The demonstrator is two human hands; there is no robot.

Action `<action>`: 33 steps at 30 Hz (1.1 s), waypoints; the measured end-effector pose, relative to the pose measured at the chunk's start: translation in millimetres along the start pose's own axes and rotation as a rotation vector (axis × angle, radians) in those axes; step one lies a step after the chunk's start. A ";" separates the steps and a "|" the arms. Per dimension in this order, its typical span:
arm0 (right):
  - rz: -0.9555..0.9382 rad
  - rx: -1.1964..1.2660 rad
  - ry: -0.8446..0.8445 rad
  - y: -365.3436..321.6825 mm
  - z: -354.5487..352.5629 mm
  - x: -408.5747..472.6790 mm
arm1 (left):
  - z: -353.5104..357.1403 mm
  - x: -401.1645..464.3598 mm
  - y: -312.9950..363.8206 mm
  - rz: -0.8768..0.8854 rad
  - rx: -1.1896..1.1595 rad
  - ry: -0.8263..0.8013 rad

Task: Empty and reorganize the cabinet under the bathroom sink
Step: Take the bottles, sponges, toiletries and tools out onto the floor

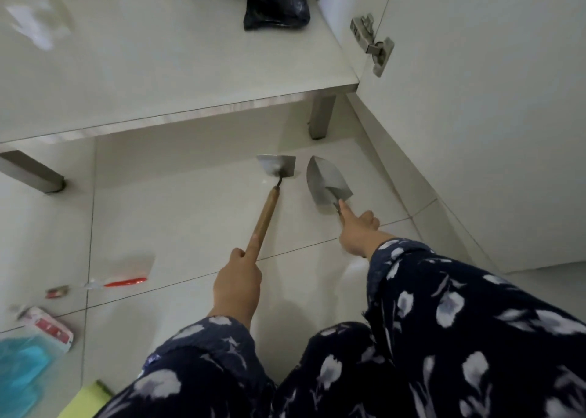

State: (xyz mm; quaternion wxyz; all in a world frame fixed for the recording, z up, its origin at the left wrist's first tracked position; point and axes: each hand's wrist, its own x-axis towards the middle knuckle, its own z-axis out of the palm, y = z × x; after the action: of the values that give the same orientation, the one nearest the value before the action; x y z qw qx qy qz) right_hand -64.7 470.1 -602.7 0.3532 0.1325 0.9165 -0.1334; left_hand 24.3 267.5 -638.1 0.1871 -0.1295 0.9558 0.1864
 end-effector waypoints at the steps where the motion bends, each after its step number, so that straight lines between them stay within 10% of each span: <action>1: -0.005 0.005 -0.006 -3.1 5.1 6.3 | 4.1 3.6 -2.4 -0.010 -0.017 -0.003; 24: -0.109 -0.132 -0.010 -17.1 39.9 52.6 | 32.8 56.5 -0.3 -0.023 -0.002 -0.278; 33: -0.343 -0.266 0.062 -80.5 -41.7 24.2 | -66.0 76.2 0.2 -0.038 0.054 -0.102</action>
State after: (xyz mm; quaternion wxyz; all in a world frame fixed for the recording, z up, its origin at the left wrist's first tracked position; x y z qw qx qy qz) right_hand -134.7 413.0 -577.3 0.3115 -0.0689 0.9455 -0.0655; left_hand -64.5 227.4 -612.2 0.2426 -0.1326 0.9470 0.1636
